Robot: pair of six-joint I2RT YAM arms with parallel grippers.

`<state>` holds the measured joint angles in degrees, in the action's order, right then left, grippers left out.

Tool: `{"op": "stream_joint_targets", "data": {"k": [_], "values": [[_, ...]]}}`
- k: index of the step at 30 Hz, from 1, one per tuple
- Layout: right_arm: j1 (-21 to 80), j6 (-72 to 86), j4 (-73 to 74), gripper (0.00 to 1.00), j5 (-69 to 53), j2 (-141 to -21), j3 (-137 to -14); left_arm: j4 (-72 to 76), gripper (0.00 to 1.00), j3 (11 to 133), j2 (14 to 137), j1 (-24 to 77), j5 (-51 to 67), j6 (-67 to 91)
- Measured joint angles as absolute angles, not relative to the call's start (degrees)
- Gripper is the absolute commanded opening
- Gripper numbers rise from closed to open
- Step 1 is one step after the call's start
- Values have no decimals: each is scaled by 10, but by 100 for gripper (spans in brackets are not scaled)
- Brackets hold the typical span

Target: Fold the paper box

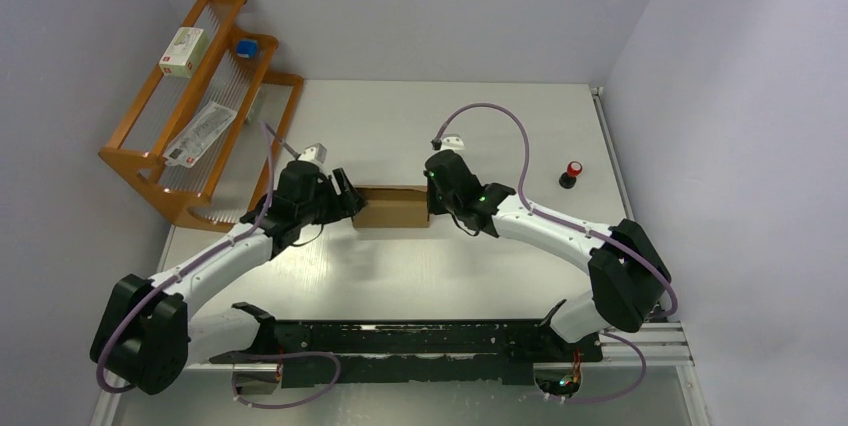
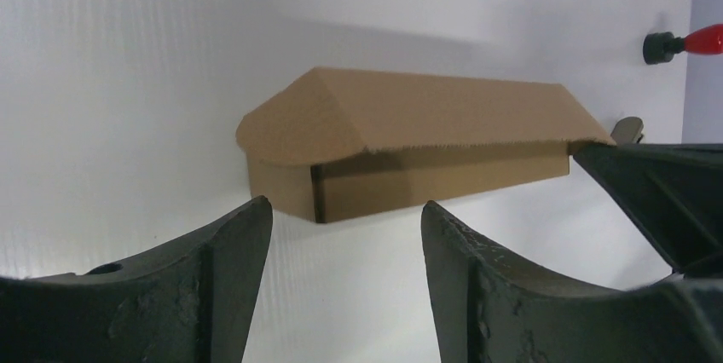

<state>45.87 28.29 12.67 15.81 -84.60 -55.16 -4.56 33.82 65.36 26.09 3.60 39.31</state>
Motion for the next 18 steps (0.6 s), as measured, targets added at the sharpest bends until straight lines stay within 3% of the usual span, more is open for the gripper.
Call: {"op": "stream_joint_targets", "data": {"k": [18], "values": [[459, 283, 140, 0, 149, -837, -552, 14, 65, 347, 717, 295, -36, 389]]}}
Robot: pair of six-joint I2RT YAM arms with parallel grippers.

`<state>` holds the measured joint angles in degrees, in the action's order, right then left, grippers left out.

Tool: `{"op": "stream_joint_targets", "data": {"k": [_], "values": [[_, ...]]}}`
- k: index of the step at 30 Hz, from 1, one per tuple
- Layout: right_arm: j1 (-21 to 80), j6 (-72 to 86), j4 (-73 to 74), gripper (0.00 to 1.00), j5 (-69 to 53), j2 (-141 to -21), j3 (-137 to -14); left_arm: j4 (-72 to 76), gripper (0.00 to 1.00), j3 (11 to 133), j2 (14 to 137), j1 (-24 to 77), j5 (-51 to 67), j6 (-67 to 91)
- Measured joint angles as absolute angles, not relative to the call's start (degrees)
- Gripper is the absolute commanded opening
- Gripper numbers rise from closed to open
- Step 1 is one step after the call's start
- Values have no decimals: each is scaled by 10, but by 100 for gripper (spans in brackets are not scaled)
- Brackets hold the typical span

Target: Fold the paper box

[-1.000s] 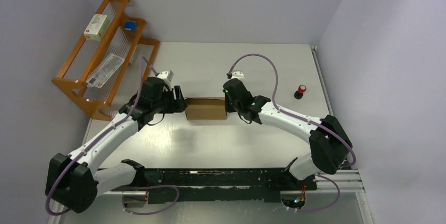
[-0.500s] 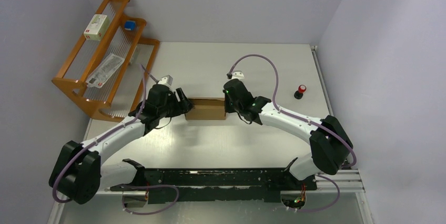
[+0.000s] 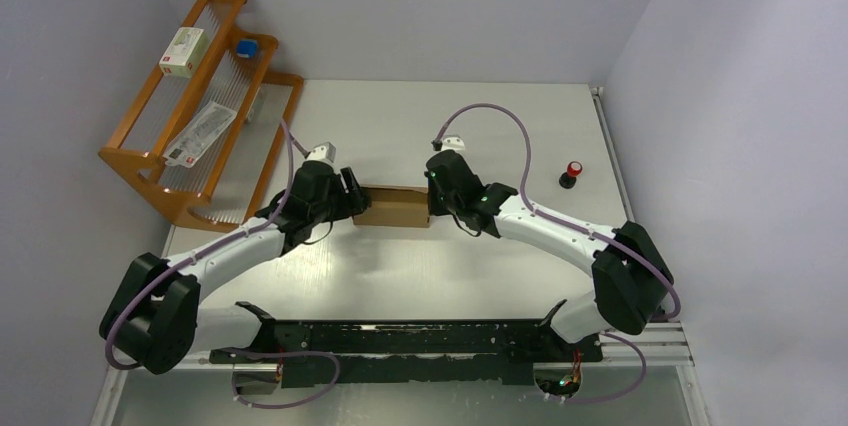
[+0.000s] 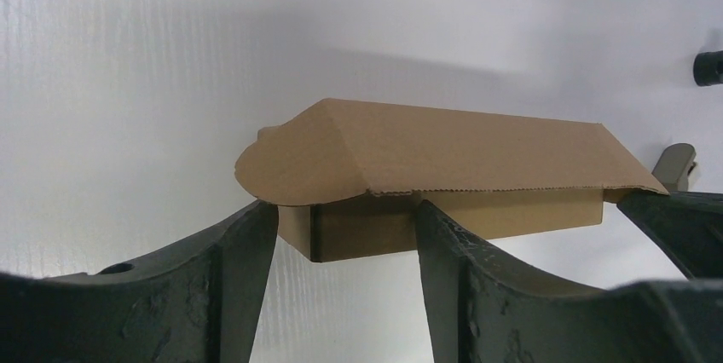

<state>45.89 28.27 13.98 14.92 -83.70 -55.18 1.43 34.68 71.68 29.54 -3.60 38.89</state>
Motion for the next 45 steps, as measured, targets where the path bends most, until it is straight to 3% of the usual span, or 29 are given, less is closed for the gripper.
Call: {"op": "stream_joint_targets", "data": {"k": [28, 37, 45], "values": [[436, 291, 211, 0, 146, -867, -628, -32, 66, 363, 715, 331, -93, 353], [413, 276, 217, 0, 115, -886, -644, -118, 73, 466, 693, 331, -131, 280], [408, 265, 218, 0, 98, -891, -649, -197, 73, 600, 721, 325, -134, 112]]}}
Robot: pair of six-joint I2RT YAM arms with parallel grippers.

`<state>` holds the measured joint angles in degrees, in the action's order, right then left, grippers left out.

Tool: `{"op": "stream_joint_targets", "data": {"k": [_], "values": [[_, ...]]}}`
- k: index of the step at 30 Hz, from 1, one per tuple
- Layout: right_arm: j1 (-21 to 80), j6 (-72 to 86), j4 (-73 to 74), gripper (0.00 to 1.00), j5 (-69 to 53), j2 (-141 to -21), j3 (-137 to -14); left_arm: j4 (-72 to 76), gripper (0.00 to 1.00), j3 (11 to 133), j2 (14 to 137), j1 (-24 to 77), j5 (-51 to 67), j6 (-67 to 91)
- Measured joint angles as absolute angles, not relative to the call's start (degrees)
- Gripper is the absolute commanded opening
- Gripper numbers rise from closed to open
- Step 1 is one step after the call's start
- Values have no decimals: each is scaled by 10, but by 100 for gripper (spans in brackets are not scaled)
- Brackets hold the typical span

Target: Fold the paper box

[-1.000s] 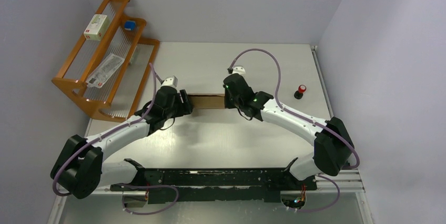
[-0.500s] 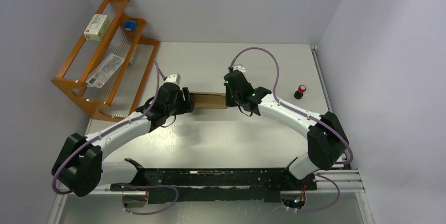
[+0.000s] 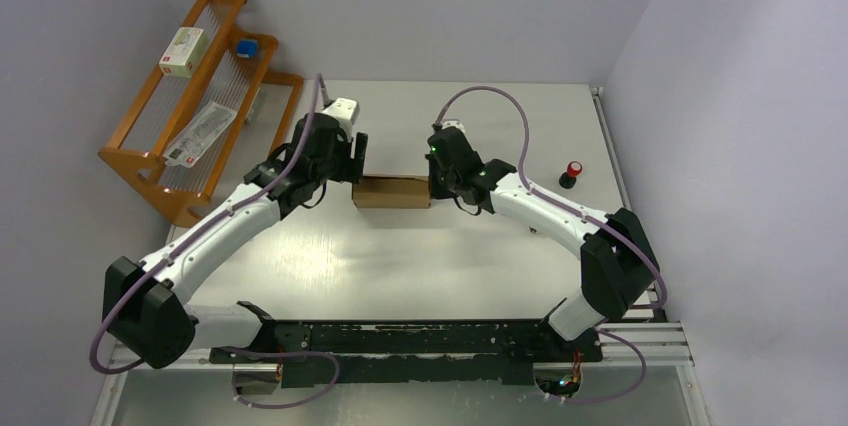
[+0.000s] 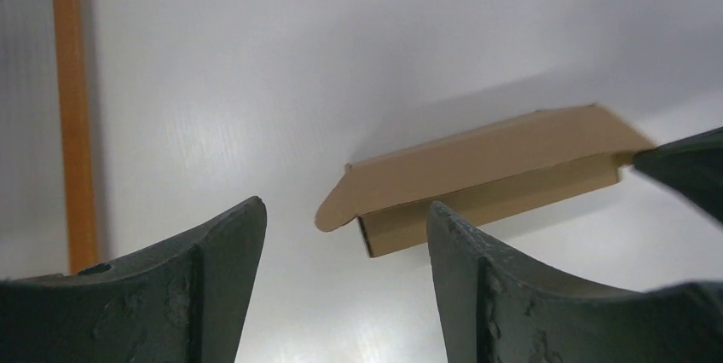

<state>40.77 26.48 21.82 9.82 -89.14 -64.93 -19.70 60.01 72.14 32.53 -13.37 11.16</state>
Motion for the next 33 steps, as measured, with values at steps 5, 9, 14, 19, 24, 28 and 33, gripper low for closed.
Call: {"op": "stream_joint_targets", "data": {"k": [5, 9, 14, 19, 24, 28, 33], "values": [[403, 261, 219, 0, 89, -893, -651, -243, 72, 607, 757, 320, -124, 27], [395, 255, 227, 0, 81, -898, -658, -272, 72, 607, 765, 314, -114, -26], [391, 251, 231, 0, 74, -898, -660, -290, 71, 607, 764, 308, -106, -65], [390, 248, 231, 0, 67, -899, -660, -289, 65, 600, 761, 308, -98, -93], [390, 246, 233, 0, 62, -899, -660, -286, 60, 595, 769, 308, -93, -112], [390, 246, 235, 0, 57, -899, -660, -285, 56, 594, 787, 308, -82, -119], [389, 245, 235, 0, 53, -899, -660, -285, 54, 590, 794, 308, -67, -127]]}}
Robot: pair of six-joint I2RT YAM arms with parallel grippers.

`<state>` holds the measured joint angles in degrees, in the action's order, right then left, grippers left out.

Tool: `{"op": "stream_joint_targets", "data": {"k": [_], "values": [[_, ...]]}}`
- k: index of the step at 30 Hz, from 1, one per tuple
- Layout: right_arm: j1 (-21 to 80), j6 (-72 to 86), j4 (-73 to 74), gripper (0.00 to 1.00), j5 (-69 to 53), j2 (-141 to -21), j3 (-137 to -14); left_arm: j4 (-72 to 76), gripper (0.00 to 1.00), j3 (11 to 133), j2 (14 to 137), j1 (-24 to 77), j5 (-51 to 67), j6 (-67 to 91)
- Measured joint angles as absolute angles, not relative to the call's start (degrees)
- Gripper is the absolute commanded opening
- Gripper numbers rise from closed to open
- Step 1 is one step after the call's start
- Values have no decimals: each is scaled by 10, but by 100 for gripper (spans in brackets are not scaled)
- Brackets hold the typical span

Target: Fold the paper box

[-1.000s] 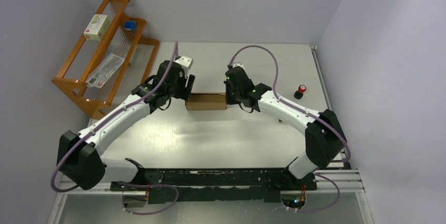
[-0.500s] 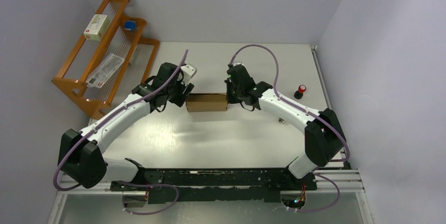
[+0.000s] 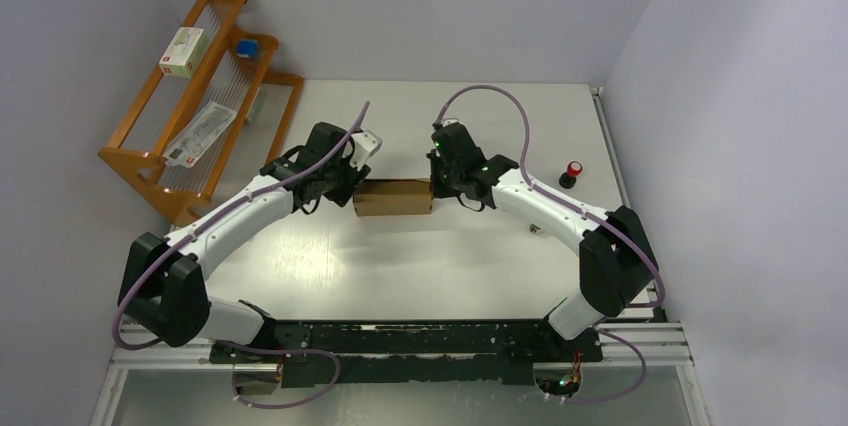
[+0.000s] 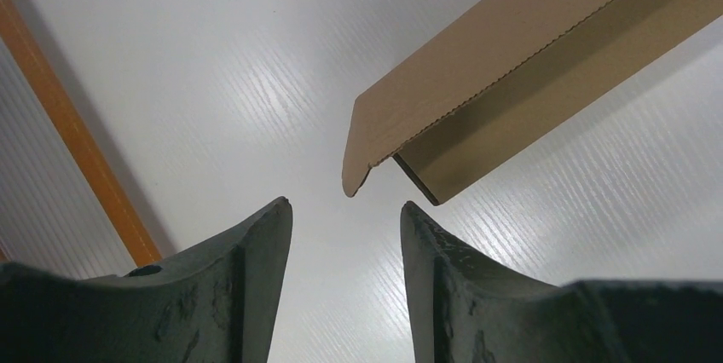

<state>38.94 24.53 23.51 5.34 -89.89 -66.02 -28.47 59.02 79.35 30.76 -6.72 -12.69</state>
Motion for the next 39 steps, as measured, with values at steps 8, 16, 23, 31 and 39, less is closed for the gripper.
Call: {"op": "stream_joint_targets", "data": {"k": [8, 16, 23, 31, 39], "values": [[389, 246, 235, 0, 48, -899, -660, -272, 46, 589, 811, 302, -64, -132], [389, 246, 235, 0, 42, -898, -659, -270, 29, 589, 838, 281, -60, -129], [389, 246, 229, 0, 33, -898, -654, -257, 17, 589, 839, 272, -44, -124], [388, 246, 227, 0, 31, -898, -653, -246, 9, 589, 834, 271, -4, -119], [388, 246, 223, 0, 31, -898, -650, -246, 13, 589, 815, 271, 2, -100]]}}
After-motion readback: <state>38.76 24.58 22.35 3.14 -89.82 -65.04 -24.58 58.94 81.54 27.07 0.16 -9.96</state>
